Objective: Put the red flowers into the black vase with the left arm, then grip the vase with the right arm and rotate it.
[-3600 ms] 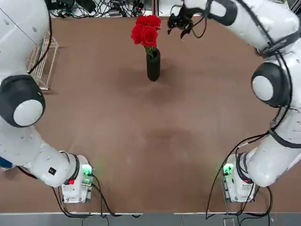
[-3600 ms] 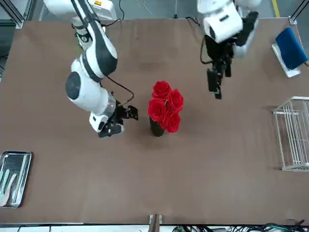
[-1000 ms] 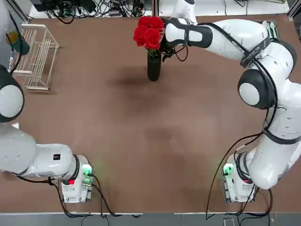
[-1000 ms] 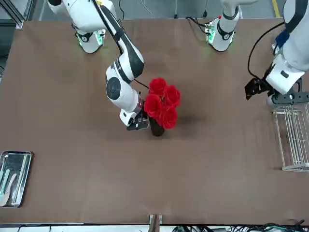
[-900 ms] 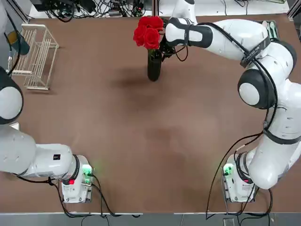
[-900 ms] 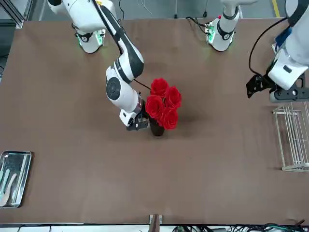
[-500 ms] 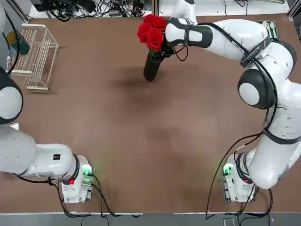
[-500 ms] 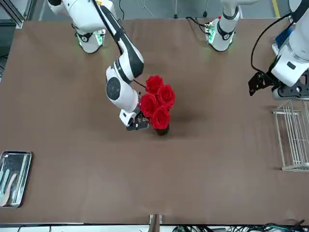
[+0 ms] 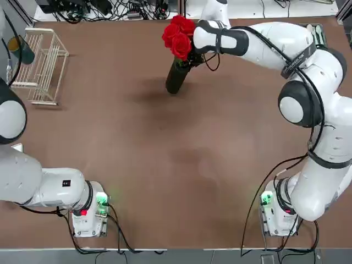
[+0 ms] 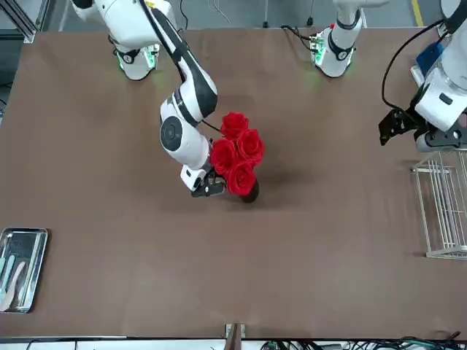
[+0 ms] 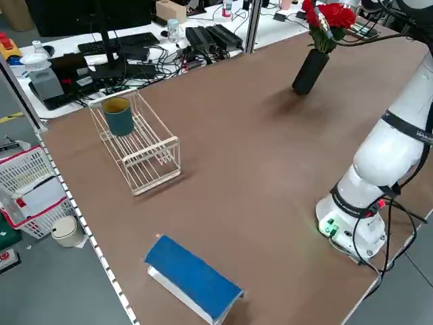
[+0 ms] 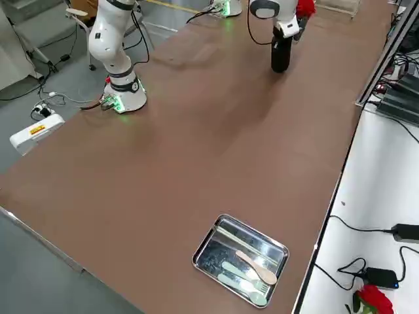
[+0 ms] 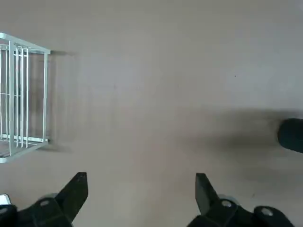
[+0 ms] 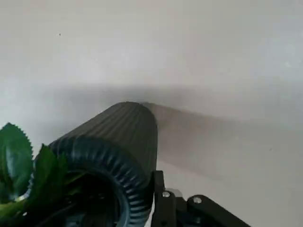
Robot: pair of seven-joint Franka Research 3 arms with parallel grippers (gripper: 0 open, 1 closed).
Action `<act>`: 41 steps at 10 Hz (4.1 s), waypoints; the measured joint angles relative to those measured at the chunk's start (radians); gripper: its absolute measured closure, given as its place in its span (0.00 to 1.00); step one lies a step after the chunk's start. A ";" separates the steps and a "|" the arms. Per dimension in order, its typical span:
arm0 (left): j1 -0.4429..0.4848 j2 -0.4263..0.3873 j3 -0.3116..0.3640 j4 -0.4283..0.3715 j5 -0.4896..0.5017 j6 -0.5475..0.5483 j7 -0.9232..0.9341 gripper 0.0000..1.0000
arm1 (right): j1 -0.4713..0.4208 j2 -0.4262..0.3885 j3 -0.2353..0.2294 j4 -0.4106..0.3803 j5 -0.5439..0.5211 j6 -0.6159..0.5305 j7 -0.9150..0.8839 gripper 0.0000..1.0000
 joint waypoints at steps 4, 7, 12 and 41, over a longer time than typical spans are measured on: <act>0.022 0.001 -0.013 0.033 -0.002 0.000 0.011 0.00 | 0.000 -0.002 -0.001 0.080 -0.252 -0.107 -0.010 0.73; 0.025 0.001 -0.051 0.034 -0.011 0.000 0.007 0.00 | -0.001 -0.002 -0.004 0.087 -0.350 -0.108 -0.153 0.73; 0.145 0.006 -0.031 0.034 -0.127 0.000 0.005 0.00 | 0.000 0.000 0.007 0.129 -0.464 -0.157 -0.450 0.73; 0.219 0.038 -0.029 0.034 -0.144 0.000 0.003 0.00 | -0.037 0.083 0.043 0.204 -0.394 -0.207 -0.626 0.30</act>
